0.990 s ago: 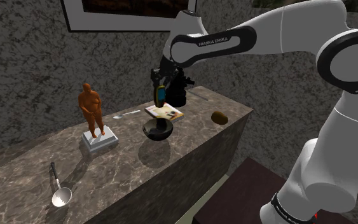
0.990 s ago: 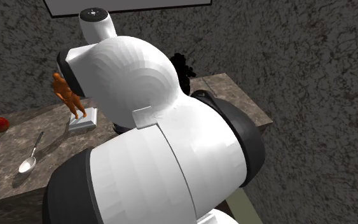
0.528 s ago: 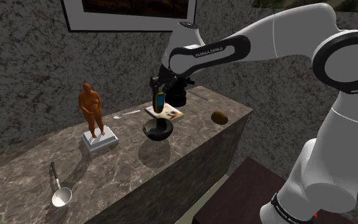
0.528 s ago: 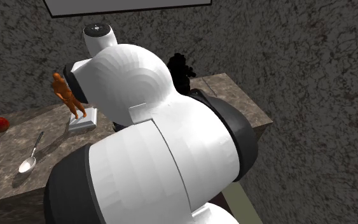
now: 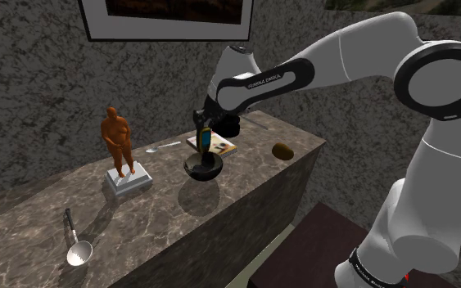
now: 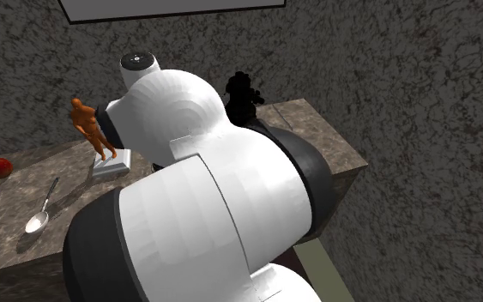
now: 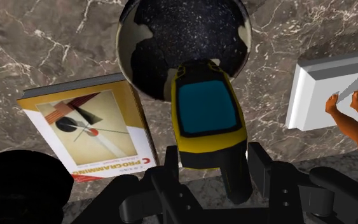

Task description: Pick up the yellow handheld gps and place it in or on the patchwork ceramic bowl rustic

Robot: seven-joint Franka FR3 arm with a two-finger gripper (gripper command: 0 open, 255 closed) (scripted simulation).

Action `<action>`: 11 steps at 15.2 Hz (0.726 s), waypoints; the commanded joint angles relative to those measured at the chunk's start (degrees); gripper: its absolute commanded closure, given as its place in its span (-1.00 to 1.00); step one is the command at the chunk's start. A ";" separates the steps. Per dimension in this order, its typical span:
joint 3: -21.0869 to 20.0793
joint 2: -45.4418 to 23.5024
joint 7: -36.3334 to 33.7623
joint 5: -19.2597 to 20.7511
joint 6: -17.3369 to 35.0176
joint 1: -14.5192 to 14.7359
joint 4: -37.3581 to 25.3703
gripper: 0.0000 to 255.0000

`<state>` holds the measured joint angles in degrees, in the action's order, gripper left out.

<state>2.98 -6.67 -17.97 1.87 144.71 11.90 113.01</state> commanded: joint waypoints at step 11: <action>0.02 -2.20 -0.18 0.07 5.60 -0.03 3.35 1.00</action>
<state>3.00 -8.86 -18.15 1.95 150.26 11.87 116.36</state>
